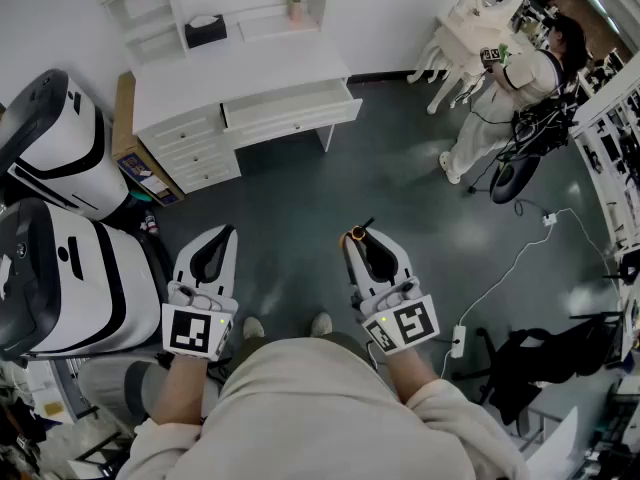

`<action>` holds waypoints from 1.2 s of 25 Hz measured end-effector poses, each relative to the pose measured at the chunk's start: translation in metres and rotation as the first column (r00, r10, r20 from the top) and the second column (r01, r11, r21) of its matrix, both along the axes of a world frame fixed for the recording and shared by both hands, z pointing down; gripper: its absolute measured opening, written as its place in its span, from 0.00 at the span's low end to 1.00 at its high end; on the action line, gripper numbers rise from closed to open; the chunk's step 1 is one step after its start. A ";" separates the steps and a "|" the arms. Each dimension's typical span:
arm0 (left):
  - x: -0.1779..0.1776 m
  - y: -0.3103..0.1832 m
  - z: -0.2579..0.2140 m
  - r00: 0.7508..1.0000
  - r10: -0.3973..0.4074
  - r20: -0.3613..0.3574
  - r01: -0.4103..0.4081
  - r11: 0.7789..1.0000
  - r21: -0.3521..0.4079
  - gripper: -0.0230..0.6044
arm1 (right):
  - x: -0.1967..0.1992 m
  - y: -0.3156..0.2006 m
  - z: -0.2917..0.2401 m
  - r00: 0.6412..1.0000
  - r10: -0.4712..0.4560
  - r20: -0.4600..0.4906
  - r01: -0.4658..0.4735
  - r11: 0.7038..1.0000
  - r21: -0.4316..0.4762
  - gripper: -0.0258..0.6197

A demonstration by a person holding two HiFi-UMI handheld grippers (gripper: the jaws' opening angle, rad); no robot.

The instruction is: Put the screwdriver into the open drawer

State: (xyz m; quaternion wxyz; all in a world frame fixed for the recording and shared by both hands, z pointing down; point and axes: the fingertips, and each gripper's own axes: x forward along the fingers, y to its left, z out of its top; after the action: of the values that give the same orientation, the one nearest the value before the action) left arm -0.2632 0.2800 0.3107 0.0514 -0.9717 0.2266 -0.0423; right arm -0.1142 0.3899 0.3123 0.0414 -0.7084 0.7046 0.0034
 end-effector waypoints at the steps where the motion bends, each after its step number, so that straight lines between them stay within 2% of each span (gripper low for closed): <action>1: 0.000 0.000 0.000 1.000 -0.001 0.001 0.001 1.000 0.000 0.04 | 0.001 0.000 0.001 1.000 0.000 0.002 0.000 1.000 -0.001 0.16; 18: 0.022 0.000 0.005 1.000 -0.001 0.016 0.001 1.000 -0.006 0.04 | 0.023 0.000 0.002 1.000 -0.007 0.005 0.007 1.000 0.005 0.16; 23: 0.035 0.004 0.007 1.000 0.011 0.019 -0.011 1.000 0.017 0.04 | 0.033 0.002 0.005 1.000 -0.012 0.003 0.012 1.000 -0.005 0.16; 30: 0.055 0.007 0.013 0.999 -0.028 0.021 0.028 1.000 -0.006 0.04 | 0.053 0.003 0.010 0.999 -0.045 0.010 0.045 0.999 -0.009 0.16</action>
State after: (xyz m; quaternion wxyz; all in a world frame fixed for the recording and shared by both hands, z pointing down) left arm -0.2084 0.2871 0.3238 0.0503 -0.9681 0.2395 -0.0537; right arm -0.0609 0.3934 0.3223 0.0416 -0.6926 0.7201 -0.0041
